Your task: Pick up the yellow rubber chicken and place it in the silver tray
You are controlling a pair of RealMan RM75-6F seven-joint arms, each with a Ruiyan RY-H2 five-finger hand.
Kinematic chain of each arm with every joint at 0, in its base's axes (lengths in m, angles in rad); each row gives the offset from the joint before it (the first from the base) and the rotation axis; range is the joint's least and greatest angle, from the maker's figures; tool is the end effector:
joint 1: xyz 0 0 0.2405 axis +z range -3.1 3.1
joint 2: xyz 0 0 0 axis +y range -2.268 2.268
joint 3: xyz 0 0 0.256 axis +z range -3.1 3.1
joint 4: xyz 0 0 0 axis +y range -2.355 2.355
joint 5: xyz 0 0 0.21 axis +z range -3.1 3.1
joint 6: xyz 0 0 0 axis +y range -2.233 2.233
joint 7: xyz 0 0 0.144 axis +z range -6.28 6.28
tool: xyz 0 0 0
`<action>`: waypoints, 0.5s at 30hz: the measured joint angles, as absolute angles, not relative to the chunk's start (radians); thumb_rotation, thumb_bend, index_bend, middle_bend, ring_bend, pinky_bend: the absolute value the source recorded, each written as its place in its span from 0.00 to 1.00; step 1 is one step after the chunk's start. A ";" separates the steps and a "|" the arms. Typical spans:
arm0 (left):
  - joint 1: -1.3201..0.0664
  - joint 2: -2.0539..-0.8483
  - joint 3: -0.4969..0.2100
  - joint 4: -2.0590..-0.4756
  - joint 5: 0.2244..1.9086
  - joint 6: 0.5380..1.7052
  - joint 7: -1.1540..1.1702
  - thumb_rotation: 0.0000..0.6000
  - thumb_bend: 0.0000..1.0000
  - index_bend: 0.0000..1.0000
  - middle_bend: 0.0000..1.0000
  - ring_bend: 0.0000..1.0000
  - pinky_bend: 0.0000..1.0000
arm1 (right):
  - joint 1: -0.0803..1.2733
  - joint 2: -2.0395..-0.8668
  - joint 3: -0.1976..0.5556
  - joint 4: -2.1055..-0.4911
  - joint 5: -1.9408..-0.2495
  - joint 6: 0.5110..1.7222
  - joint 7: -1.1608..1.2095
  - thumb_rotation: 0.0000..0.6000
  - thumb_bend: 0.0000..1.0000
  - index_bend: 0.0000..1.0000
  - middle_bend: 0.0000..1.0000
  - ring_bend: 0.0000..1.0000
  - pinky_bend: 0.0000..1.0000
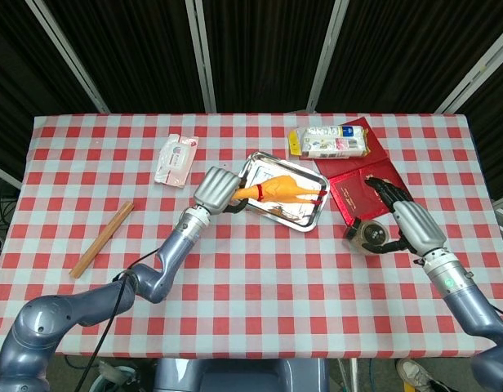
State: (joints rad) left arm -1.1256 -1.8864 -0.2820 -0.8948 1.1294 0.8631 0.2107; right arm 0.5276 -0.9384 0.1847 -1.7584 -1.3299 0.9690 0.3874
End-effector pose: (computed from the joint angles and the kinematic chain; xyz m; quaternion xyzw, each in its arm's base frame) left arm -0.0366 0.4316 -0.0726 -0.7555 -0.2821 -0.4274 0.4086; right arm -0.2115 -0.3164 0.1619 0.6252 -0.5089 0.4483 0.3863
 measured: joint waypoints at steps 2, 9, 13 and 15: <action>-1.139 -1.918 -0.288 -0.845 1.126 0.847 0.200 1.00 0.76 0.65 0.68 0.60 0.67 | 0.525 -0.934 0.185 -1.758 -1.332 0.970 0.393 1.00 0.13 0.00 0.03 0.00 0.06; -1.175 -2.008 -0.313 -0.692 1.121 0.809 0.141 1.00 0.68 0.62 0.65 0.57 0.67 | 0.520 -0.921 0.188 -1.753 -1.330 0.971 0.406 1.00 0.13 0.00 0.03 0.00 0.06; -1.198 -2.058 -0.328 -0.601 1.123 0.787 0.098 1.00 0.55 0.56 0.59 0.52 0.66 | 0.521 -0.917 0.190 -1.748 -1.324 0.963 0.409 1.00 0.13 0.00 0.03 0.00 0.06; -1.207 -2.076 -0.333 -0.567 1.124 0.776 0.086 1.00 0.44 0.49 0.52 0.45 0.61 | 0.523 -0.917 0.192 -1.746 -1.321 0.960 0.410 1.00 0.13 0.00 0.03 0.00 0.06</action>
State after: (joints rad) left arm -1.2074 -2.0756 -0.3327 -0.5669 1.1242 0.7760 0.0861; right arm 0.5228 -0.9167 0.1923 -1.7462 -1.3212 0.9596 0.4095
